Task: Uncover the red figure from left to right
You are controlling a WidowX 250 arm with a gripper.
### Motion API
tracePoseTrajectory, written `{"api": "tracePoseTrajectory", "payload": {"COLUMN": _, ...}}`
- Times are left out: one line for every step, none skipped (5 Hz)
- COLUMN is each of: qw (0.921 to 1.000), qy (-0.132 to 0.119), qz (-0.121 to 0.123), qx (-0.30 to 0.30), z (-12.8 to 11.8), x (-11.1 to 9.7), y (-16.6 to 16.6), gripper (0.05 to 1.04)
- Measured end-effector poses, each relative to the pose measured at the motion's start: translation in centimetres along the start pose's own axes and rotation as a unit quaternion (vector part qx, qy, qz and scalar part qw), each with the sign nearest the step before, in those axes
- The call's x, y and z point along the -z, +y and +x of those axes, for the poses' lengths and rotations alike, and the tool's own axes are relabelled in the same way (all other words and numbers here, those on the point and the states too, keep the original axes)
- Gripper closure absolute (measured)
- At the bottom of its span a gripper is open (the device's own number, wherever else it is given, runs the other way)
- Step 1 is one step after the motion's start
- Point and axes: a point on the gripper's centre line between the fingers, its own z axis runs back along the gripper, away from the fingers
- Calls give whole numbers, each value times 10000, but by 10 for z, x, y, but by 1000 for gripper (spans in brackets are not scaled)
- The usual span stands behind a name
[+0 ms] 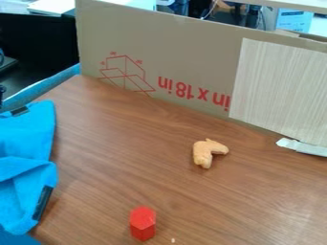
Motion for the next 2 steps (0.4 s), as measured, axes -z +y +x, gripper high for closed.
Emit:
{"api": "tracePoseTrajectory", "payload": {"qw": 9999, "qy": 148, "qz": -23, "qx": 73, "z": -2, "x": 7, "y": -5, "gripper": 83}}
{"api": "tracePoseTrajectory", "payload": {"qw": 9991, "qy": 327, "qz": -251, "qx": -12, "z": 4, "x": 19, "y": 4, "gripper": 84}}
